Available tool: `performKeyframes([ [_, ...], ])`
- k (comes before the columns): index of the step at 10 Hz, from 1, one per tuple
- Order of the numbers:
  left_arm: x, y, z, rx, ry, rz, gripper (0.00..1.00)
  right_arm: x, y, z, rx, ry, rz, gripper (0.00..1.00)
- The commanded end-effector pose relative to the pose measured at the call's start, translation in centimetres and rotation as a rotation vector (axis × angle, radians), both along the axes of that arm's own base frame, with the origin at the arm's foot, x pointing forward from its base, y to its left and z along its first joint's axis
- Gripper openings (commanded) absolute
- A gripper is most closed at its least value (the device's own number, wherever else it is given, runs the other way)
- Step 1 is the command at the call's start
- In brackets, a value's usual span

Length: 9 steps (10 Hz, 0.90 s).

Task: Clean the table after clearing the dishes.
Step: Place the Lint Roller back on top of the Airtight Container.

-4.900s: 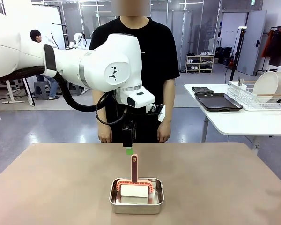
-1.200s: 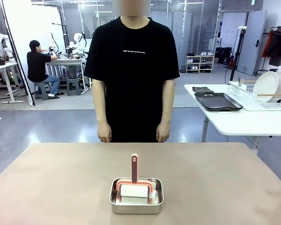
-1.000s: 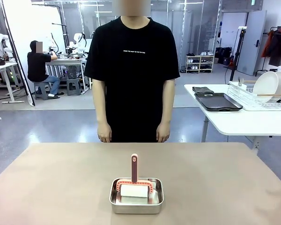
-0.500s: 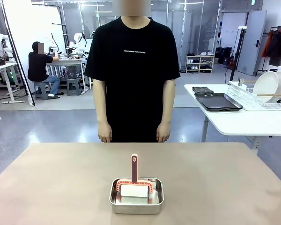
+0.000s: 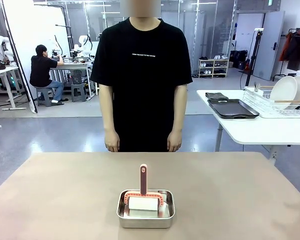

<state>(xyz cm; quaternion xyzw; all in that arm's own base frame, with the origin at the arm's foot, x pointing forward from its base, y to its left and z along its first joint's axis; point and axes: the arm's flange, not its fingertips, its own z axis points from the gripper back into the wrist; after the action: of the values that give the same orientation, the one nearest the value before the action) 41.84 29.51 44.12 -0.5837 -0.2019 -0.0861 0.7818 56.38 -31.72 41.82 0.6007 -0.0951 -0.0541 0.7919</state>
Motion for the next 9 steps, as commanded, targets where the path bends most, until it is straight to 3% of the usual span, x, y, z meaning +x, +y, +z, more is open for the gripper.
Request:
performKeyframes([
  [1, -0.37, 0.21, -0.02, 0.009, 0.007, 0.0, 1.0, -0.12, 0.23, 0.25, 0.001, -0.002, 0.0, 1.0],
  [9, -0.37, 0.21, -0.02, 0.009, 0.007, 0.0, 1.0, -0.12, 0.23, 0.25, 0.001, -0.002, 0.0, 1.0],
])
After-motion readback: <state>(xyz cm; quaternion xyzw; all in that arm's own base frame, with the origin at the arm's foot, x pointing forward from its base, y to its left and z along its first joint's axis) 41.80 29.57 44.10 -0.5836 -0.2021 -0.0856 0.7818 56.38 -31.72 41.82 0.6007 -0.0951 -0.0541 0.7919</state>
